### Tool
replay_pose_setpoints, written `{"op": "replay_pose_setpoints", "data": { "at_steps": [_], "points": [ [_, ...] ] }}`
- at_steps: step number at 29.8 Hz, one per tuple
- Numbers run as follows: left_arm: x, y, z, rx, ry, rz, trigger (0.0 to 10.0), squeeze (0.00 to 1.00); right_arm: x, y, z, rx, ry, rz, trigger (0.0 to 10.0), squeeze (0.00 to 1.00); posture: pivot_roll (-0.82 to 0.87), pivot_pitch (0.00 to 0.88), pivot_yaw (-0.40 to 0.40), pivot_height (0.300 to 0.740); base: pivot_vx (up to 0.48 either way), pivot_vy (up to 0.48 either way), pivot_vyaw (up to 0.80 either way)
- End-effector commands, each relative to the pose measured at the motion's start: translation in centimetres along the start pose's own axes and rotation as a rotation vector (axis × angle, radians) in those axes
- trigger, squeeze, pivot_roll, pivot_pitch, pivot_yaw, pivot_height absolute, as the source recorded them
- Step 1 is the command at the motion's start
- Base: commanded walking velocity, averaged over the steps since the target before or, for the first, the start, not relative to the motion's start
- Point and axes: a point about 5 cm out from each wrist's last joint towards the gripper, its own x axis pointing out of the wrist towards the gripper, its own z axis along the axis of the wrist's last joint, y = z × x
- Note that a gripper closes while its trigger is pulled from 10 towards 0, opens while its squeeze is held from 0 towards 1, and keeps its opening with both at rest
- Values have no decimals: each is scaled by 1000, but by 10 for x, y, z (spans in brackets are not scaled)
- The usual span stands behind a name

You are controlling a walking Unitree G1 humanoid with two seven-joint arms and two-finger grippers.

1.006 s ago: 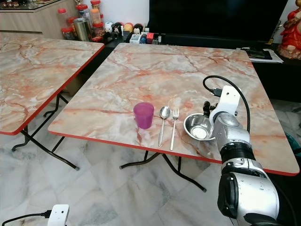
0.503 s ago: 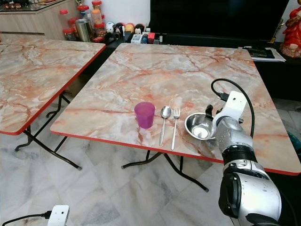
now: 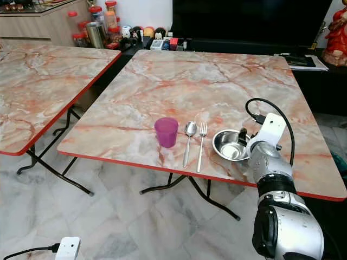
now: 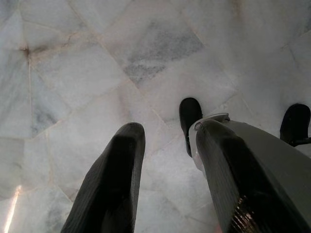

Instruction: Setting the table

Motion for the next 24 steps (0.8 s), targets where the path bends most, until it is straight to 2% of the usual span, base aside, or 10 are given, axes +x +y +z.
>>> {"op": "replay_pose_setpoints", "data": {
  "at_steps": [1,11,24],
  "points": [
    [-1,1,-6,7,28,1,10000,0,-1,2,-1,13,5,10,10000,0,-58,0,29,740,0,0,0],
    [-1,1,-5,8,25,-1,10000,0,-3,10,-14,26,45,32,10000,0,-56,0,26,740,0,0,0],
    [-1,1,-5,12,25,-7,10000,0,-5,-1,-19,42,57,-37,10000,0,-56,0,26,740,0,0,0]
  ]
}}
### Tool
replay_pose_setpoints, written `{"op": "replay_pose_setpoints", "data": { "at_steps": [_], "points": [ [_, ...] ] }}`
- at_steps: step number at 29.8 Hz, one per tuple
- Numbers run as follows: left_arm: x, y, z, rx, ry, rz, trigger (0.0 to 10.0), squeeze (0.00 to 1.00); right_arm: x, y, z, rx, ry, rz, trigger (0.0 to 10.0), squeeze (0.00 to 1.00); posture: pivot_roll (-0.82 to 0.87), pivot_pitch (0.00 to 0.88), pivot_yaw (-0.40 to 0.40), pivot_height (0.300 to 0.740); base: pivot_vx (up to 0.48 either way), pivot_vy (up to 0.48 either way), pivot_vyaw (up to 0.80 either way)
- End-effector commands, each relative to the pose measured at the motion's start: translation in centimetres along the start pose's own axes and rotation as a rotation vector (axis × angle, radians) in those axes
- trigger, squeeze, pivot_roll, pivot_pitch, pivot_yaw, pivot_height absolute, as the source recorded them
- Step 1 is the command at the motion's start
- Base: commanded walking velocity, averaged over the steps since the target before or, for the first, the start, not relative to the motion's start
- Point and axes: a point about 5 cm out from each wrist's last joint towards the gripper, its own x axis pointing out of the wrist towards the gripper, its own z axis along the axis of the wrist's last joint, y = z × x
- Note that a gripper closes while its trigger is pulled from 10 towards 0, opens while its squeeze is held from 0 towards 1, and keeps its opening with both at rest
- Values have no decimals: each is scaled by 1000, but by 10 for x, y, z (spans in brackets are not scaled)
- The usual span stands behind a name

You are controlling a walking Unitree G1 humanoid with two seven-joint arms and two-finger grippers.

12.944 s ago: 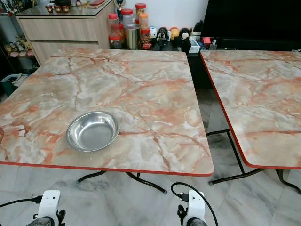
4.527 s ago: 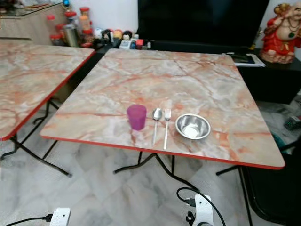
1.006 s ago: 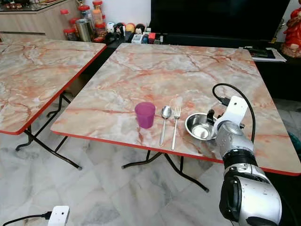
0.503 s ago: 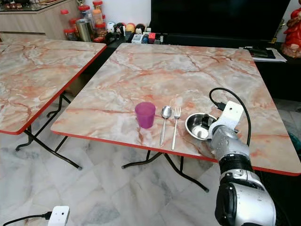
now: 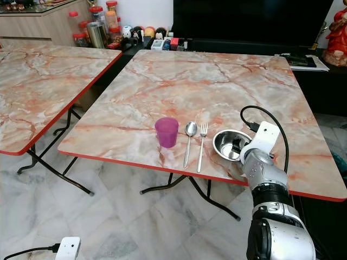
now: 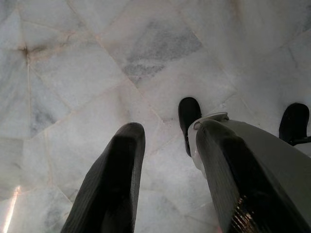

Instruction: Setting the table

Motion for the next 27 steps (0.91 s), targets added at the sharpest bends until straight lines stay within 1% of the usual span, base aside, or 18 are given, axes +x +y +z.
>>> {"op": "replay_pose_setpoints", "data": {
  "at_steps": [1,5,11,12,19,27],
  "points": [
    [-1,2,-5,10,24,-2,10000,0,-1,-1,1,22,-4,-11,10000,0,-56,0,26,740,0,0,0],
    [-1,2,-5,11,23,-2,10000,0,-2,-1,1,27,-4,-17,10000,0,-56,0,26,740,0,0,0],
    [-1,1,-4,17,20,-2,10000,0,-2,4,0,58,-1,2,10000,0,-53,0,25,740,0,0,0],
    [-1,1,-4,16,21,-1,10000,0,-2,6,0,69,-1,13,0,0,-53,0,25,740,0,0,0],
    [-1,1,-4,16,22,0,10000,0,-3,14,1,78,-1,30,0,0,-51,0,25,740,0,0,0],
    [0,1,-3,13,21,0,10000,0,-3,17,3,82,-6,36,0,0,-50,0,22,740,0,0,0]
  ]
}}
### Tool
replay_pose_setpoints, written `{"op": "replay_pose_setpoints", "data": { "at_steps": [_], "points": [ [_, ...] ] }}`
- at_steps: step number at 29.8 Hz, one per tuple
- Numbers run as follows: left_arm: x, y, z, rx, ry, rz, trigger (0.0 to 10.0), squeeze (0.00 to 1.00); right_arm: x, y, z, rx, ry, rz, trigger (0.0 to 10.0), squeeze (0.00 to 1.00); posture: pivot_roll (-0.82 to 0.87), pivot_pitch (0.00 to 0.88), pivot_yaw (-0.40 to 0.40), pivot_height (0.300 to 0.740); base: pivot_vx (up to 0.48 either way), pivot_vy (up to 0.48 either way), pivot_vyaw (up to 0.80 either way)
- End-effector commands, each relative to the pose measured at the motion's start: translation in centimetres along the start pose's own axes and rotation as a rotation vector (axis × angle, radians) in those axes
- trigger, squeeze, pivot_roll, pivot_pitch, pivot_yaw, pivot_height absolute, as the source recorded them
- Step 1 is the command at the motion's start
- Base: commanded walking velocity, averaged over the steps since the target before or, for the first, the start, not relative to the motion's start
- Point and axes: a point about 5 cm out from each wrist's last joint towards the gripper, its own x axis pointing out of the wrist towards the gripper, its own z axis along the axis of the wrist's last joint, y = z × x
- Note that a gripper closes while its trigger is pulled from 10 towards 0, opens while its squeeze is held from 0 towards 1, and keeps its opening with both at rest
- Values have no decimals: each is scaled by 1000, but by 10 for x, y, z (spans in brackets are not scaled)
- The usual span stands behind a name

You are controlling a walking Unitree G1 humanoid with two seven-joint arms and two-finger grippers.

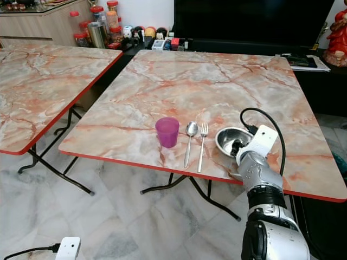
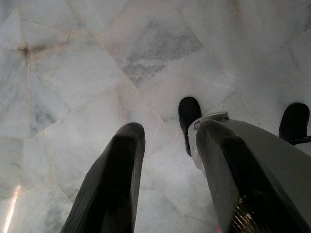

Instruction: Setting the table

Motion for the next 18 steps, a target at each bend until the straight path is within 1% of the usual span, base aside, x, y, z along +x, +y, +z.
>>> {"op": "replay_pose_setpoints", "data": {
  "at_steps": [1,8,18],
  "points": [
    [0,1,-3,10,21,1,10000,0,-2,9,11,16,-35,18,0,0,-50,0,22,740,0,0,0],
    [0,1,-3,10,21,2,10000,0,-2,10,12,29,-41,18,0,0,-50,0,22,740,0,0,0],
    [0,3,-2,14,21,4,10000,0,-3,14,15,69,-66,27,0,0,-51,0,31,740,0,0,0]
  ]
}}
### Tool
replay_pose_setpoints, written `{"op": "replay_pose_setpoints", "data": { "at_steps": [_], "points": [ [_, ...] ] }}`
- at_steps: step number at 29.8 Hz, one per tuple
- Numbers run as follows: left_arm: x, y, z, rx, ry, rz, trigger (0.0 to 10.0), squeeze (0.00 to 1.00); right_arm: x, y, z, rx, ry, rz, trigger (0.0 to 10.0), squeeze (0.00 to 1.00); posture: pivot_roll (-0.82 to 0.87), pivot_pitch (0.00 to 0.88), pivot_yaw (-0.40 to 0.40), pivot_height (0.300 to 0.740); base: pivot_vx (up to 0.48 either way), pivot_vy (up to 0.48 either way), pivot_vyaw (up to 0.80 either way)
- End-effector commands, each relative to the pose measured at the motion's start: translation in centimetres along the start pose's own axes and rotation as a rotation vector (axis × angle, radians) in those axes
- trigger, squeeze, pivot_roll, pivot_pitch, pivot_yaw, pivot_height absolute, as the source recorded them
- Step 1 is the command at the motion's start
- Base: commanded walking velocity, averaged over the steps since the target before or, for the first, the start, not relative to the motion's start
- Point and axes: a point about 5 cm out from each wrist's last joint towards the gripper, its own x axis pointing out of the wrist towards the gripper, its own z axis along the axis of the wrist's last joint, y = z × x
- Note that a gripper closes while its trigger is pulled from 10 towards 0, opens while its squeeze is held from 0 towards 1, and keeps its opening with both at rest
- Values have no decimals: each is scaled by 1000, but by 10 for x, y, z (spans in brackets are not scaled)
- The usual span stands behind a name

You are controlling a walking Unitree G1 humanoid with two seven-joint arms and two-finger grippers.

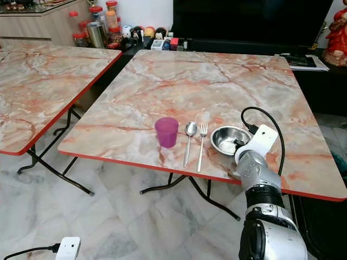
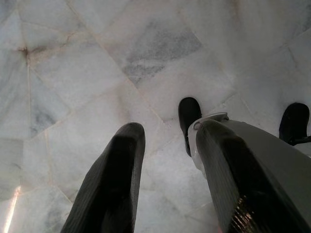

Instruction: Setting the table

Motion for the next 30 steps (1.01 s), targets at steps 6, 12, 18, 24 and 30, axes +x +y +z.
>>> {"op": "replay_pose_setpoints", "data": {
  "at_steps": [6,12,18,24,30],
  "points": [
    [0,3,-2,14,19,6,10000,0,-3,3,12,40,-74,-2,0,0,-47,0,36,740,0,0,0],
    [-1,4,-2,16,17,14,10000,0,-5,-6,21,66,-160,-65,0,0,-45,0,42,740,0,0,0],
    [-1,5,-3,11,6,19,10000,0,-8,-10,37,133,-258,-93,0,0,-42,0,45,740,0,0,0],
    [-1,5,-2,4,-5,26,10000,0,-10,-5,41,150,-289,-73,0,0,-42,0,47,740,0,0,0],
    [-2,10,-1,-14,-32,70,10000,0,-25,25,63,248,-477,128,10000,0,-8,0,50,740,0,0,0]
  ]
}}
